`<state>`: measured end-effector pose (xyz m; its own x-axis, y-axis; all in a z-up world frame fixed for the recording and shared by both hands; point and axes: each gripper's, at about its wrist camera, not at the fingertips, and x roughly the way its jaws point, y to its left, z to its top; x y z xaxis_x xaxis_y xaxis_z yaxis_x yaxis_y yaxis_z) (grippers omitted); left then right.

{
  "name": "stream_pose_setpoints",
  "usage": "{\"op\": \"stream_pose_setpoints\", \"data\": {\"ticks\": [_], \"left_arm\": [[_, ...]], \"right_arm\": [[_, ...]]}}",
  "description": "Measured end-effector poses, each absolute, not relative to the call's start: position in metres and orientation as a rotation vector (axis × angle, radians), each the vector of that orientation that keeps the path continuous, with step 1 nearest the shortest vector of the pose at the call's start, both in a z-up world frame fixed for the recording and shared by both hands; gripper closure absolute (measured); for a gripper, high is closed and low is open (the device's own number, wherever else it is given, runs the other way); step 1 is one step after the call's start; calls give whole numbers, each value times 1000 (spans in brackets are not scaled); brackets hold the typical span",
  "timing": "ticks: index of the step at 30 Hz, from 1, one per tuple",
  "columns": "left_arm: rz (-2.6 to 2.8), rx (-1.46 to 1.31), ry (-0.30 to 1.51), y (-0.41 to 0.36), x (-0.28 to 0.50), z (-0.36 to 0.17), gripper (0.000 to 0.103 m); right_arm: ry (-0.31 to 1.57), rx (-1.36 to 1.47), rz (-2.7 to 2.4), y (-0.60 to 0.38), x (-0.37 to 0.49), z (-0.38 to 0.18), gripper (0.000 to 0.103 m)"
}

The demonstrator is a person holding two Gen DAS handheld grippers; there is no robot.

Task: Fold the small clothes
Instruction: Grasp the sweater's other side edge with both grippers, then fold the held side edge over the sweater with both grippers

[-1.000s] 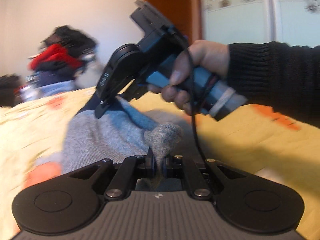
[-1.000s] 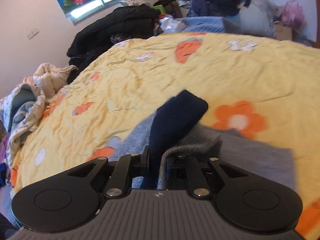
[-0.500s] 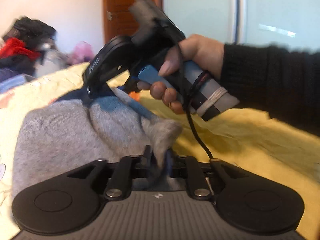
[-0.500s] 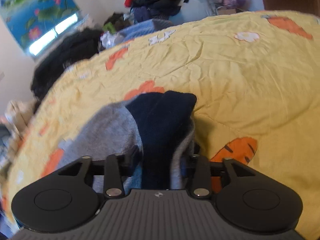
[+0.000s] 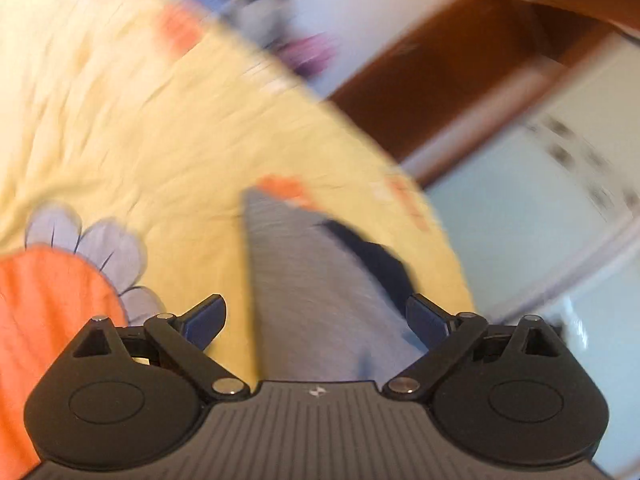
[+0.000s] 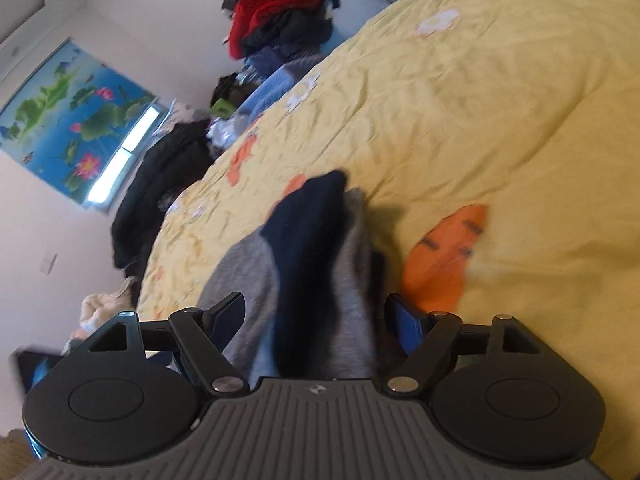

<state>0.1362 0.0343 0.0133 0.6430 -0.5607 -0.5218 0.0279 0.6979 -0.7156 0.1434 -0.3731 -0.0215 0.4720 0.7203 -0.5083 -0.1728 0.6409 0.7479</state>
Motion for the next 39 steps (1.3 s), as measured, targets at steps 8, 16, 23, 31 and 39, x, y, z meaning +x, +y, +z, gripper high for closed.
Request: {"op": "stream_pose_setpoints", "data": {"ticks": [8,16,23,31,39], "left_arm": [[-393,-608,925,-1,173,5,80],[-292,-448,768,58,152,59,99],[-301,-528,797,98,150,56,95],[-319,-632,887,79,140,4,41],[-367,-612,898,43,176,2,27]], "right_arm": [[917,570,596,-334,137,-24,66],[846,611,685,-284,134,11,68],[895,622,724,-246,154,6,68],[869,588,596,-303,136,6,69],[911,638,540,-324,140,-24,53]]}}
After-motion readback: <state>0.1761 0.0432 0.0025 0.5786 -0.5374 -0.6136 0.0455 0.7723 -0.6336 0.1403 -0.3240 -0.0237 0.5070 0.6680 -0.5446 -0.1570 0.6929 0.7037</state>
